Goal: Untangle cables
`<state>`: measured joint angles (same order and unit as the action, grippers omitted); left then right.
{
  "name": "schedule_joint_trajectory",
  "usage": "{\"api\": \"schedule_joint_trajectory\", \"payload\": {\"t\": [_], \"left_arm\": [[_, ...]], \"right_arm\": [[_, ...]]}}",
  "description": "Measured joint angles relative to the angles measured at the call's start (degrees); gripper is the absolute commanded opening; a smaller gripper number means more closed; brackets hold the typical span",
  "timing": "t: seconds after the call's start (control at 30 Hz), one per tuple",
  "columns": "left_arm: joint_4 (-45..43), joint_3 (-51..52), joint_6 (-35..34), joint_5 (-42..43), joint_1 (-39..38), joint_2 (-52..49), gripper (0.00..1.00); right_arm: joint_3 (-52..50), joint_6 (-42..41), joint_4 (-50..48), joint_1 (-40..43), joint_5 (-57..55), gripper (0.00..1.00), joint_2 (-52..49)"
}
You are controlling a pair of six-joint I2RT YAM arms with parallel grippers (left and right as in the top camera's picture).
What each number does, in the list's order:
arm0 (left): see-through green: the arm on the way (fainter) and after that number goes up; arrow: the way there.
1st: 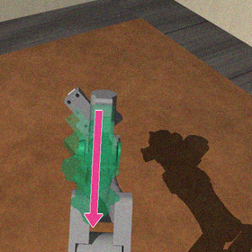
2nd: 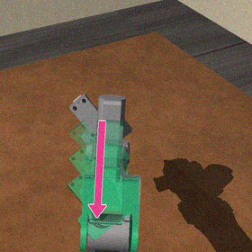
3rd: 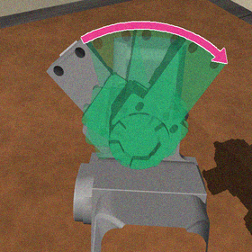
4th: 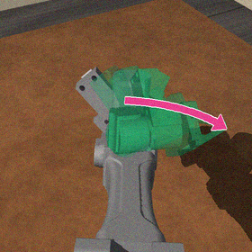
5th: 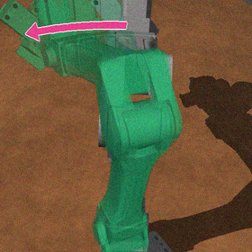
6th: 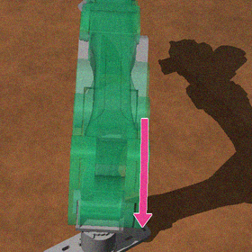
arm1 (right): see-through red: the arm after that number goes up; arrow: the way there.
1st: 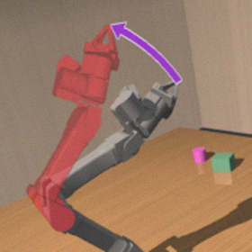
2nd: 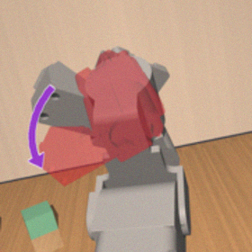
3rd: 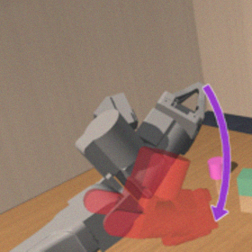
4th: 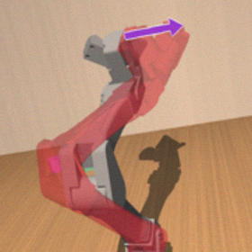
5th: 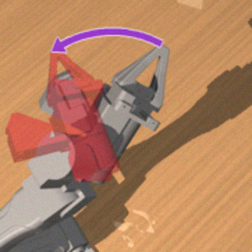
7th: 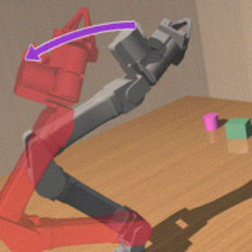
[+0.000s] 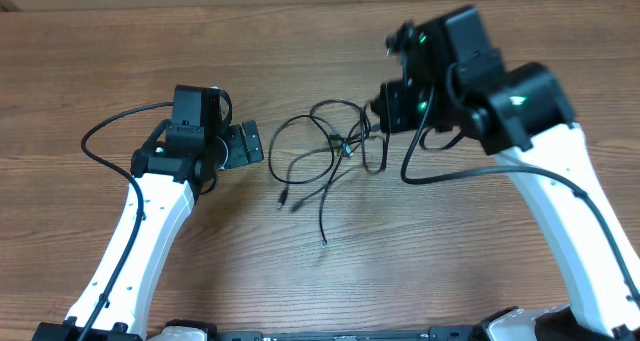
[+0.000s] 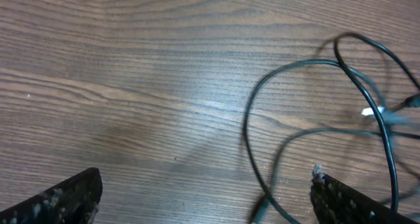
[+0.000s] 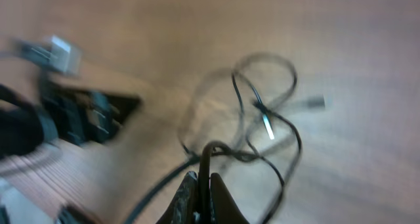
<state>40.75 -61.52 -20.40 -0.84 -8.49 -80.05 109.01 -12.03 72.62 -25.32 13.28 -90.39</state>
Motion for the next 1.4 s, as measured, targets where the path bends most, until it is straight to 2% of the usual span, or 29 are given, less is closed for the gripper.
{"api": "schedule_joint_trajectory", "payload": {"t": [0.23, 0.87, 1.0, 1.3, 1.4], "left_arm": [[0.00, 0.00, 0.00, 0.00, 0.00, 0.00, 1.00], [-0.02, 0.00, 0.00, -0.02, 0.00, 0.00, 1.00], [0.00, 0.00, 0.00, 0.00, 0.00, 0.00, 1.00], [0.00, 0.00, 0.00, -0.02, 0.00, 0.00, 1.00], [-0.02, 0.00, 0.00, 0.00, 0.00, 0.00, 1.00]], "right_arm": [[9.84, 0.00, -4.83, 0.00, -2.43, 0.04, 0.02], [11.10, 0.07, -29.40, 0.00, -13.44, 0.04, 0.00], [11.10, 0.13, -33.03, 0.00, -19.52, 0.04, 0.00], [11.10, 3.37, -32.28, 0.00, -35.10, 0.04, 0.00], [11.10, 6.21, -36.98, 0.00, -39.80, 0.04, 0.00]]}}
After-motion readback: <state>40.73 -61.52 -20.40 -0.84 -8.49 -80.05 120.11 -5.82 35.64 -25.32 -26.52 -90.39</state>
